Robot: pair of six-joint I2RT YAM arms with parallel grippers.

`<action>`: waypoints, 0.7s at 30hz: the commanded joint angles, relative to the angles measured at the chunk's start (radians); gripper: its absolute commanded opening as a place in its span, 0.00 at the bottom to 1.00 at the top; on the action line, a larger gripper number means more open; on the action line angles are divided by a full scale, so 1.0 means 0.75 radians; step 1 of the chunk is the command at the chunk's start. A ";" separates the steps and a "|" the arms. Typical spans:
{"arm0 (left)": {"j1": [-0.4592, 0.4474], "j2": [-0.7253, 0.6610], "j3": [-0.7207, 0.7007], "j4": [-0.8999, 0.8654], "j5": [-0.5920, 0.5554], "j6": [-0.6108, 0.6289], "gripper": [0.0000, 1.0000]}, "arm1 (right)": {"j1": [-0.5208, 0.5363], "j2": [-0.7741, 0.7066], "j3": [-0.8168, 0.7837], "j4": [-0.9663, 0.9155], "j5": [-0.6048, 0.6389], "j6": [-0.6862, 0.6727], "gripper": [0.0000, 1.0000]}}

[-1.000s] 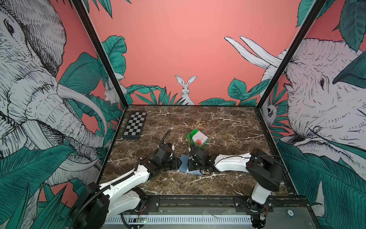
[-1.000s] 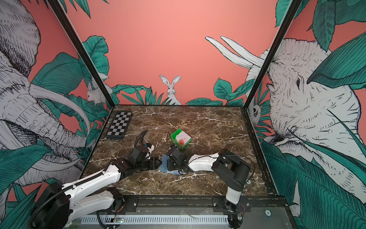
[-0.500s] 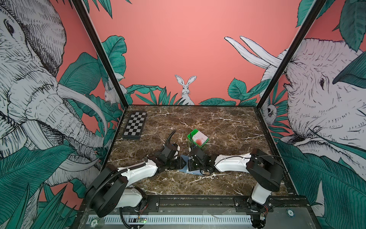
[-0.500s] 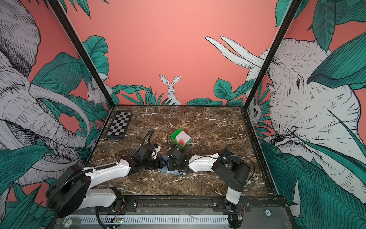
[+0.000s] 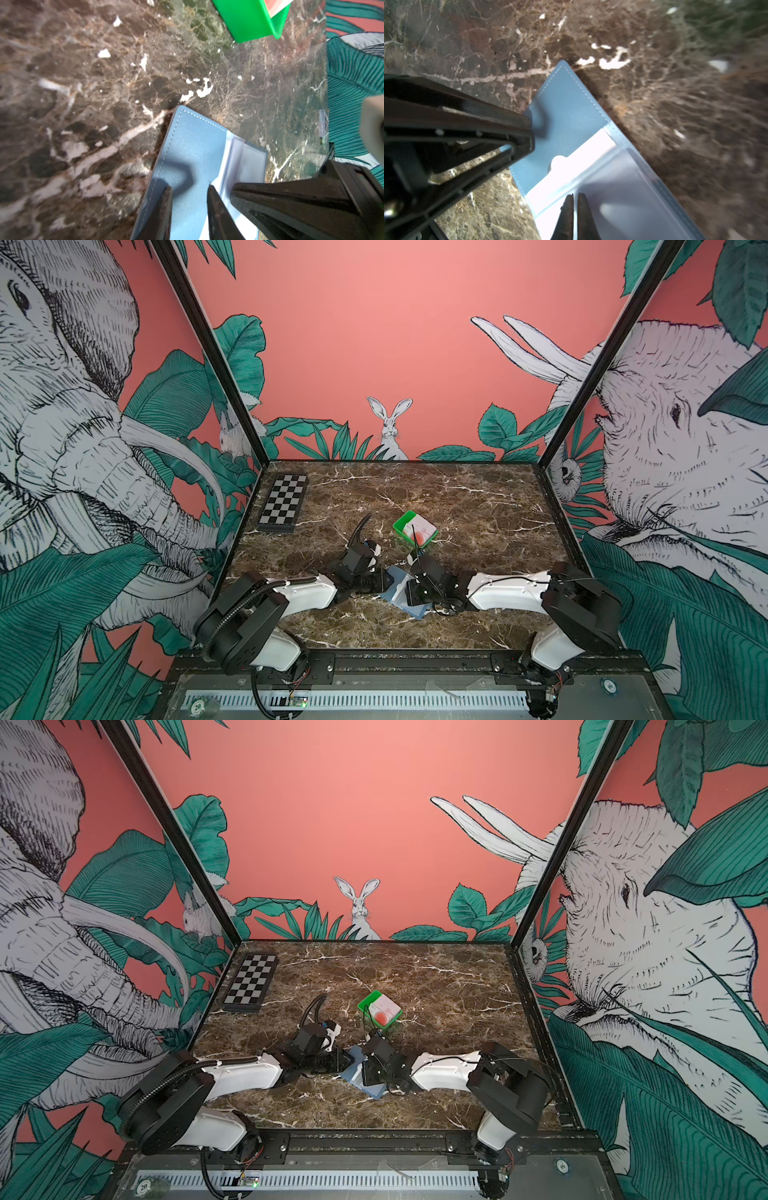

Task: Insert credit cards into a card holder
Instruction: Open the card holder at the center of the table.

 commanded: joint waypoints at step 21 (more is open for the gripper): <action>-0.077 -0.073 -0.183 0.161 0.057 -0.163 0.33 | -0.144 0.101 0.098 -0.103 0.106 -0.072 0.09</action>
